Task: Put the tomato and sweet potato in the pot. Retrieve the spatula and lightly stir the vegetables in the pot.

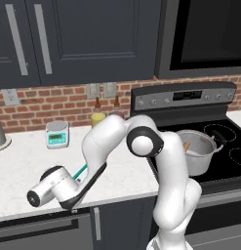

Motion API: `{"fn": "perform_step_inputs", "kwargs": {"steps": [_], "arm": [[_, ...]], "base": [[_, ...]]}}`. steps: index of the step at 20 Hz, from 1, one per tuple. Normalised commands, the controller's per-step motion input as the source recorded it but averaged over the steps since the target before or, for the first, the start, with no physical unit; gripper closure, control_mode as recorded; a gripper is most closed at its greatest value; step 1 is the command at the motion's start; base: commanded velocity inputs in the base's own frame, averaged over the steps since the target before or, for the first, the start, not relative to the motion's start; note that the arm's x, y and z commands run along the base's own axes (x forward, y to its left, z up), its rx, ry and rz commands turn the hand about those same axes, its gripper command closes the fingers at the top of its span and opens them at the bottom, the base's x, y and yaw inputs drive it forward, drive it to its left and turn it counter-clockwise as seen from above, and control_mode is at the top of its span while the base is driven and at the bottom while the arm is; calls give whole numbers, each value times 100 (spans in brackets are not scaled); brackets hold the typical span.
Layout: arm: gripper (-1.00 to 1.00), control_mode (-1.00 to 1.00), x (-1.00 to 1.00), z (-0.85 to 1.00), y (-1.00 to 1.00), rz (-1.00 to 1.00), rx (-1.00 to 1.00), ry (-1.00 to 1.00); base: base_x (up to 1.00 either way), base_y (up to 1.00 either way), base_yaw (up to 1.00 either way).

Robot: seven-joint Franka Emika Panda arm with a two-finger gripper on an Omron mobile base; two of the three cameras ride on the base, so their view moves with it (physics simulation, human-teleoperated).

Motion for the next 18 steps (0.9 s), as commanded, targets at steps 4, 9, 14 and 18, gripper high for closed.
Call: {"fn": "perform_step_inputs", "kwargs": {"steps": [4,9,14,18], "arm": [[-100,-100,26,-3,-12,0,8,0],[-100,-100,24,-1,-9,0,4,0],[-100,-100,5,-24,-12,0,0,0],[-100,-100,0,-46,-11,0,0,3]], "base": [[0,0,0],[0,0,0],[0,0,0],[0,0,0]]}}
